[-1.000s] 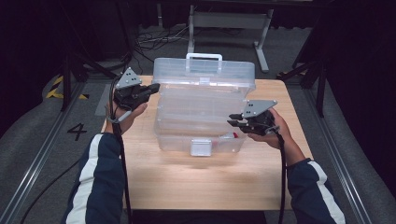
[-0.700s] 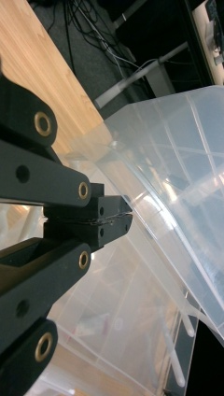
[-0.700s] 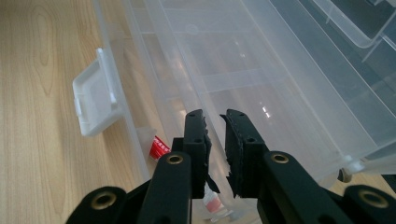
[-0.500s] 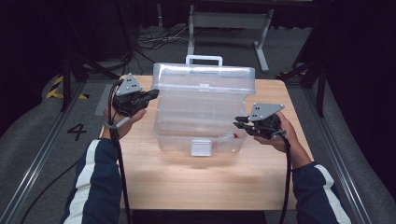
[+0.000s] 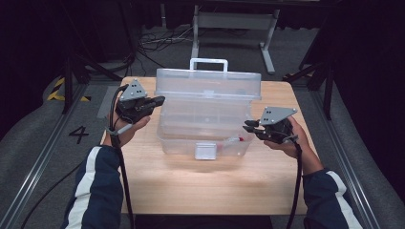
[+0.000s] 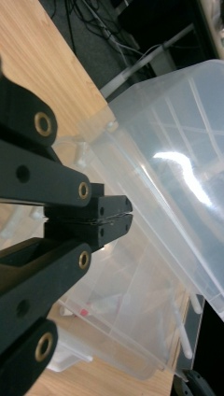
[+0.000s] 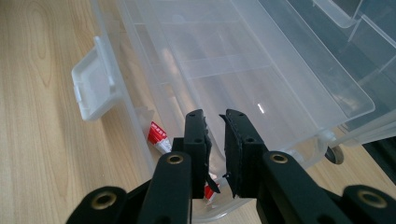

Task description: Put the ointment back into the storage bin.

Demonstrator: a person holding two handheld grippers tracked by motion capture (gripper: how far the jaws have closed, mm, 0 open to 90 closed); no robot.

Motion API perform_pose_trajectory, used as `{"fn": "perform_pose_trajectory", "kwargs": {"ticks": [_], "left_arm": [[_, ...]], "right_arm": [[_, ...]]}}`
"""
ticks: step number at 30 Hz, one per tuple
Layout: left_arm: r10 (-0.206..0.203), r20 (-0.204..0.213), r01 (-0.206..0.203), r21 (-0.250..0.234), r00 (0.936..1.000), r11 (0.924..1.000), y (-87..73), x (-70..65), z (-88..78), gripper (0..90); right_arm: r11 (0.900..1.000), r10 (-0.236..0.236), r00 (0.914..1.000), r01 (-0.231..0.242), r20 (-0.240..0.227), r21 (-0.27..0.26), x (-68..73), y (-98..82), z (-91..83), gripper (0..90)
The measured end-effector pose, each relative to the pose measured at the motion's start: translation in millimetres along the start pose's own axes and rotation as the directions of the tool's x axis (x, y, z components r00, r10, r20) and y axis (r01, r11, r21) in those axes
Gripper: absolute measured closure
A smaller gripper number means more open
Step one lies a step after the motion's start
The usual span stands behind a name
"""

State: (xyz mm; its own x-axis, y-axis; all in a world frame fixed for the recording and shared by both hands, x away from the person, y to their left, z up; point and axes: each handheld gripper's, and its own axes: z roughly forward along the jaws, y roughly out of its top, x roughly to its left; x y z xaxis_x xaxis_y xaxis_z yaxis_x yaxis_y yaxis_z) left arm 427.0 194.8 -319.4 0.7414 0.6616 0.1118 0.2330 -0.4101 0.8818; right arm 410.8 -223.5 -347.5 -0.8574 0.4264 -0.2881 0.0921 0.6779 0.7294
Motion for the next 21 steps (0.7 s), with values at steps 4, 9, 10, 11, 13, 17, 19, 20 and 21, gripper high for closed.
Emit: {"fn": "perform_pose_trajectory", "kwargs": {"ticks": [4, 9, 10, 11, 13, 17, 19, 20, 21], "left_arm": [[0.019, 0.003, -0.019, 0.028, 0.9998, 0.9994, -9.2, -8.4, 3.9, 90.0], [0.023, -0.001, -0.023, 0.026, 0.9997, 0.9994, -18.6, -14.2, 2.8, 90.0], [0.023, 0.002, -0.023, 0.025, 0.9997, 0.9994, -20.2, -15.1, 2.4, 90.0], [0.023, 0.002, -0.023, 0.025, 0.9997, 0.9994, -20.2, -15.1, 2.4, 90.0], [0.021, -0.001, -0.021, 0.021, 0.9998, 0.9996, -23.7, -16.7, 1.6, 89.9], [0.016, -0.003, -0.016, 0.016, 0.9999, 0.9997, -29.7, -17.9, 1.1, 90.0], [0.016, -0.005, -0.016, 0.018, 0.9999, 0.9997, -30.9, -18.3, 0.9, 90.0], [0.016, 0.000, -0.016, 0.016, 0.9999, 0.9997, -33.2, -19.0, 0.9, 90.0], [0.016, 0.000, -0.016, 0.016, 0.9999, 0.9997, -33.2, -19.0, 0.9, 90.0]], "right_arm": [[1.000, 0.001, 1.0000, -0.001, -0.009, 0.006, 1.1, -1.0, 0.1, 79.4], [1.000, -0.005, 0.9998, 0.006, -0.017, 0.019, 3.6, -4.7, 0.6, 79.4], [1.000, -0.001, 0.9999, 0.001, -0.016, 0.019, 4.3, -5.6, 0.5, 79.5], [1.000, 0.000, 0.9998, 0.000, -0.018, 0.021, 4.6, -6.4, 0.5, 79.4], [1.000, 0.002, 0.9999, -0.001, -0.017, 0.015, 5.5, -8.0, 0.4, 79.4], [1.000, 0.004, 0.9999, -0.004, -0.012, 0.010, 6.0, -8.8, -1.5, 79.3], [1.000, 0.007, 0.9998, -0.007, -0.017, 0.006, 6.5, -9.1, -3.4, 79.2], [1.000, 0.010, 0.9998, -0.010, -0.016, 0.003, 6.9, -9.4, -4.7, 79.1], [1.000, 0.008, 0.9998, -0.008, -0.016, 0.001, 6.8, -9.6, -5.5, 79.0]]}}
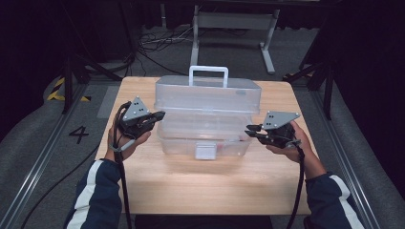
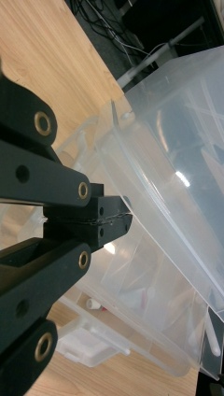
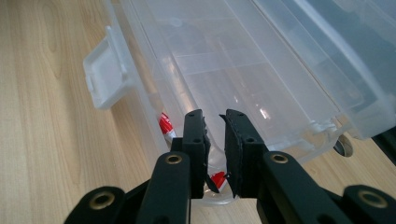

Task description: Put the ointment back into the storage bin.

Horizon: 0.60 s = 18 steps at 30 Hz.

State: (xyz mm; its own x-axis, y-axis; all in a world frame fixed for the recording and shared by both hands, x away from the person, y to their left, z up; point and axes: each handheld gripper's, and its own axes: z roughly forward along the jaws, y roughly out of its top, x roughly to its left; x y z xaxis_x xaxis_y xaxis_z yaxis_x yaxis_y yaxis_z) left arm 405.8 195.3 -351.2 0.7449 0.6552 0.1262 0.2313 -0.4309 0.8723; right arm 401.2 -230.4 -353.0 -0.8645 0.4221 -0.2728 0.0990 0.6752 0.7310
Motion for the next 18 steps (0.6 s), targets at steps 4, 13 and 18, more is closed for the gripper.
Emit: {"fn": "perform_pose_trajectory", "kwargs": {"ticks": [4, 13, 18], "left_arm": [[-0.002, 0.002, 0.002, -0.003, 1.0000, 1.0000, -4.0, -1.5, 0.2, 90.0], [-0.001, 0.009, 0.001, 0.000, 1.0000, 1.0000, -10.0, -3.7, -0.2, 90.0], [-0.004, 0.005, 0.004, 0.003, 1.0000, 1.0000, -13.6, -4.7, -0.2, 90.0]], "right_arm": [[1.000, 0.010, 0.9999, -0.010, 0.003, -0.008, 0.8, -1.2, -4.3, 78.6], [1.000, 0.028, 0.9993, -0.028, 0.023, 0.001, 1.1, -11.4, -13.5, 77.6], [0.999, 0.037, 0.9987, -0.037, 0.037, 0.007, -0.2, -15.7, -14.7, 75.9]]}}
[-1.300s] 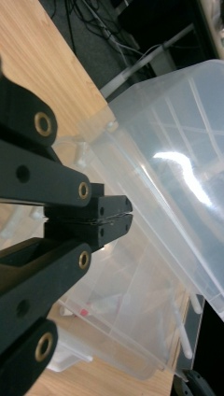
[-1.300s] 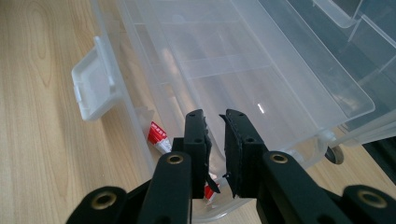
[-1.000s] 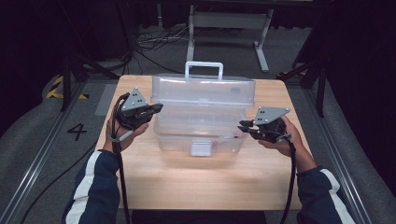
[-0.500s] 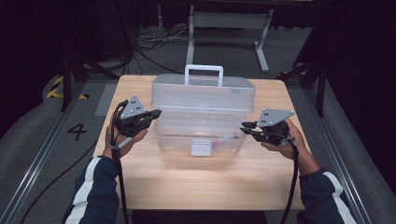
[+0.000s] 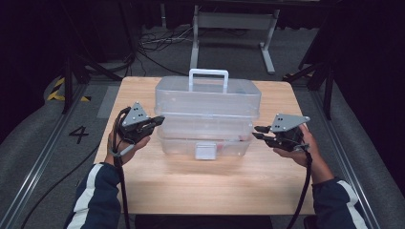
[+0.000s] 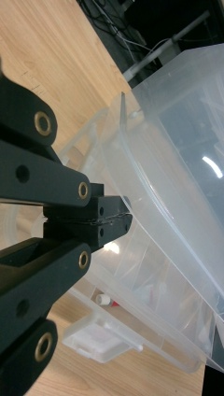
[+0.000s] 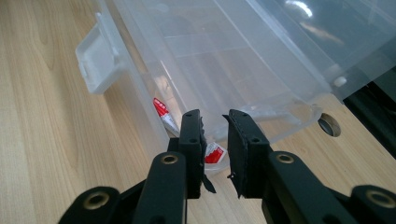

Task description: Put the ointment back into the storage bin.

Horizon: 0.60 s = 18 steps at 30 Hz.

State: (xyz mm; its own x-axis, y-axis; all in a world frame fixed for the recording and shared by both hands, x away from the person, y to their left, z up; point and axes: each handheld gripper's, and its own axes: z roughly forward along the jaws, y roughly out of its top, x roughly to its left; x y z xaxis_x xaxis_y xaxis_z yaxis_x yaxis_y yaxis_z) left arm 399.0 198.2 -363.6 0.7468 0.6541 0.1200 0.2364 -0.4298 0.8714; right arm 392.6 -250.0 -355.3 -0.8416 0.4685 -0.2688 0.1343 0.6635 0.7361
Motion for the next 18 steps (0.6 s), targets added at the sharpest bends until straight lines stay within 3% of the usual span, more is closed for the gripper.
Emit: {"fn": "perform_pose_trajectory", "kwargs": {"ticks": [18], "left_arm": [[0.011, 0.013, -0.011, 0.024, 0.9998, 0.9996, -10.1, -2.5, -2.4, 90.0]], "right_arm": [[0.999, 0.037, 0.9990, -0.037, 0.024, 0.011, -2.9, -10.0, 0.1, 73.6]]}}
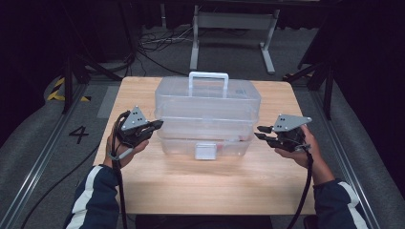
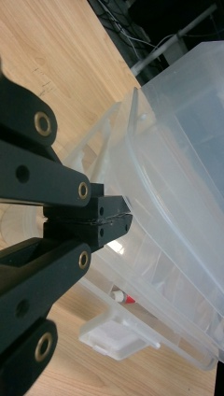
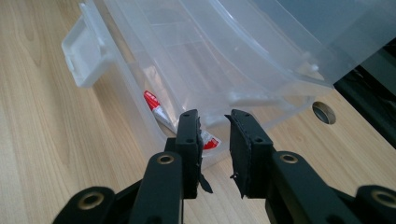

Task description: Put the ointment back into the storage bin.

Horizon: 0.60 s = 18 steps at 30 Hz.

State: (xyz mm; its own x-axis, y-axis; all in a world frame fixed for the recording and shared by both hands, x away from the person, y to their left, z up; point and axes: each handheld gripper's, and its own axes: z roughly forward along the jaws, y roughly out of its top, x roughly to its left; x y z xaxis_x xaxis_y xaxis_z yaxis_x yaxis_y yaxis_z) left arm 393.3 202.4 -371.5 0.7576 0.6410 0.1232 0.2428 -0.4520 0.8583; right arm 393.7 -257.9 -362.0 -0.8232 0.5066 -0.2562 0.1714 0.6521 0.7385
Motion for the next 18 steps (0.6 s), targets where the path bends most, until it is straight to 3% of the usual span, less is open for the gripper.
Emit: {"fn": "perform_pose_trajectory", "kwargs": {"ticks": [18], "left_arm": [[0.004, -0.001, -0.004, 0.047, 1.0000, 0.9989, -15.7, -1.4, 1.8, 90.0]], "right_arm": [[1.000, 0.013, 0.9998, -0.013, -0.012, 0.017, 2.3, -10.3, 6.5, 69.1]]}}
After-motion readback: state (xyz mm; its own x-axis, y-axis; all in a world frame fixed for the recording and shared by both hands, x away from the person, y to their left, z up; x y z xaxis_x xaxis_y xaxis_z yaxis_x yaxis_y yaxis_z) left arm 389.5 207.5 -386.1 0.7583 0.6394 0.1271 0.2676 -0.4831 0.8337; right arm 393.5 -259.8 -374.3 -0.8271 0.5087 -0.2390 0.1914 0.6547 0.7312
